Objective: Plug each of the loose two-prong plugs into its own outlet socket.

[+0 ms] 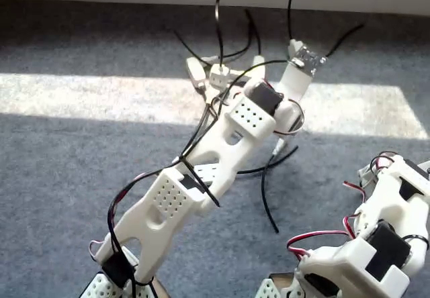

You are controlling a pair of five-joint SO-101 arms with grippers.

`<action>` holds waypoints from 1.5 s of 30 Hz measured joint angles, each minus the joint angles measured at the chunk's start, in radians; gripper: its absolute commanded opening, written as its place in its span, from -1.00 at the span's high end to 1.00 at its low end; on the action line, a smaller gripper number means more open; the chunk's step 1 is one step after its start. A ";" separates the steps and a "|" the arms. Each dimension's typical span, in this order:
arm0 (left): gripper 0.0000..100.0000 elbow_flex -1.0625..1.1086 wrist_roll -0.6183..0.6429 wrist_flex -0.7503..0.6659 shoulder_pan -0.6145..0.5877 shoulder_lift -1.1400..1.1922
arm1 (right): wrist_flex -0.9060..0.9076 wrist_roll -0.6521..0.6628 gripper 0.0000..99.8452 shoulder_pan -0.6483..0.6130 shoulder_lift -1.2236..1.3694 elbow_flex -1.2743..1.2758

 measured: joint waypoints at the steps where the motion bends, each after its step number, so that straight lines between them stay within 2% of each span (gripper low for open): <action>1: 0.67 0.000 0.000 0.000 0.000 0.000 | 0.000 0.000 0.58 0.000 0.000 0.000; 14: 0.67 0.048 0.000 -0.006 0.041 0.008 | 0.000 0.000 0.58 0.000 0.002 0.000; 32: 0.67 0.048 0.000 -0.011 0.038 0.084 | 0.000 0.000 0.58 -0.006 0.003 0.000; 37: 0.78 0.048 0.000 -0.026 0.041 0.084 | 0.000 0.000 0.58 -0.006 0.003 0.000; 45: 0.79 0.048 0.000 -0.044 0.041 0.106 | 0.000 0.000 0.58 -0.006 0.003 0.000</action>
